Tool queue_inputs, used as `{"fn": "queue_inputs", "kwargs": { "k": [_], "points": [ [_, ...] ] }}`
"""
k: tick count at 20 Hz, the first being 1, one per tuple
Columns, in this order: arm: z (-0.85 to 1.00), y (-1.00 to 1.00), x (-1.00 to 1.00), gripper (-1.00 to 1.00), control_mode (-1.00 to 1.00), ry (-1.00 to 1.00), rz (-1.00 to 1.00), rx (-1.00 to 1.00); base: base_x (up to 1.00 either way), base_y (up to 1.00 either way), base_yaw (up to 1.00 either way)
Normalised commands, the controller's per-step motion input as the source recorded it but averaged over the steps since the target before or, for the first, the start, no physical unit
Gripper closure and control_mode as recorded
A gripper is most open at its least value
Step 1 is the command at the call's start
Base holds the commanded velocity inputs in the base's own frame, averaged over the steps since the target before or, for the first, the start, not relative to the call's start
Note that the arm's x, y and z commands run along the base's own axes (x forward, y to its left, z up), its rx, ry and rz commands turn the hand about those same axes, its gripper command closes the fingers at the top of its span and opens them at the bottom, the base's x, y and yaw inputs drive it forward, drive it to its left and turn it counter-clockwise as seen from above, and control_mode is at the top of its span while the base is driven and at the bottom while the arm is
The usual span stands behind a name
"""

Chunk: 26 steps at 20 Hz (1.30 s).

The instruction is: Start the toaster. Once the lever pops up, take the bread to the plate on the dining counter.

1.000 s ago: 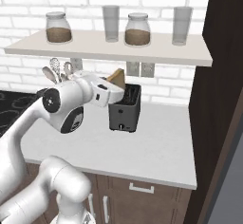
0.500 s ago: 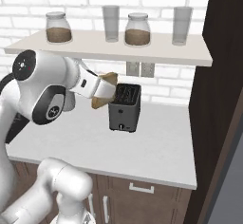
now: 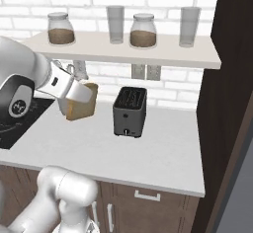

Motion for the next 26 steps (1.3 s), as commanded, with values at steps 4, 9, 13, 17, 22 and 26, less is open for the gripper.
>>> {"fn": "queue_inputs", "kwargs": {
  "k": [4, 9, 13, 17, 22, 26],
  "points": [
    [-0.04, 0.14, -0.57, 1.00, -1.00, 0.03, 0.00, 0.00, 0.00, 0.00, 0.00],
    [0.00, 0.00, 0.00, 1.00, 1.00, 0.00, 0.00, 0.00, -1.00, 0.05, -0.16],
    [0.00, 0.00, 0.00, 1.00, 1.00, 0.00, 0.00, 0.00, -0.97, 0.00, -0.56],
    [0.00, 0.00, 0.00, 1.00, 1.00, 0.00, 0.00, 0.00, -0.47, 0.00, -0.86],
    [0.00, 0.00, 0.00, 1.00, 1.00, 0.00, 0.00, 0.00, -0.19, 0.00, -0.94],
    [0.00, 0.00, 0.00, 1.00, 1.00, 0.00, 0.00, 0.00, -0.04, -0.33, -0.85]
  ]
}}
